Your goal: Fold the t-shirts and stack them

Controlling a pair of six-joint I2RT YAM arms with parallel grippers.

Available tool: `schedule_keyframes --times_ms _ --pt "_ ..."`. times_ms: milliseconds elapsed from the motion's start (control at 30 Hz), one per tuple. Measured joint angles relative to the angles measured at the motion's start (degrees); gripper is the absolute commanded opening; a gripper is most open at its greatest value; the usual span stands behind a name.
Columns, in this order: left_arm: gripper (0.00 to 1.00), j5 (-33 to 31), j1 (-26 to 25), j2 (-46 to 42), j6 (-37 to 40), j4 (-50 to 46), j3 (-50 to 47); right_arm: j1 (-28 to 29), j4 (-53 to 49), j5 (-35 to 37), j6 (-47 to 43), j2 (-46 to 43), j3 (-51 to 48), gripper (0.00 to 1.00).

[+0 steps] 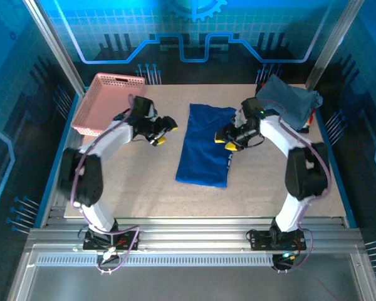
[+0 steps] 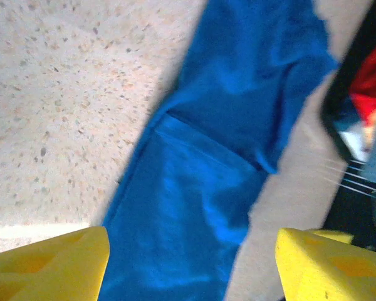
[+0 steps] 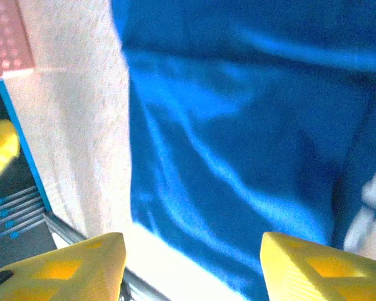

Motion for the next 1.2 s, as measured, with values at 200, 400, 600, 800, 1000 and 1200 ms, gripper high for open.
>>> schedule_keyframes --times_ms 200,400,600,800,1000,1200 --pt "0.7 8.0 -2.8 -8.0 0.4 3.9 -16.3 3.9 2.7 -0.1 6.2 -15.6 -18.6 0.67" --pt "0.67 11.9 -4.5 -5.9 -0.9 3.7 -26.1 5.2 7.5 0.1 13.0 -17.6 -30.6 0.67" --pt "0.65 14.8 -5.8 -2.2 -1.7 7.8 -26.1 5.2 12.8 0.5 16.2 -16.6 -32.6 0.67" --pt "0.61 16.4 -7.2 1.5 -3.5 10.9 -26.2 5.5 16.9 1.0 17.8 -13.3 -32.6 0.66" --pt "0.51 17.1 -7.0 3.1 -7.8 12.1 -25.9 5.6 18.9 1.5 18.8 -11.3 -32.6 0.66" --pt "0.35 17.2 -8.8 7.9 -10.9 14.1 -21.0 5.9 19.9 2.0 19.6 -11.2 -33.0 0.66"
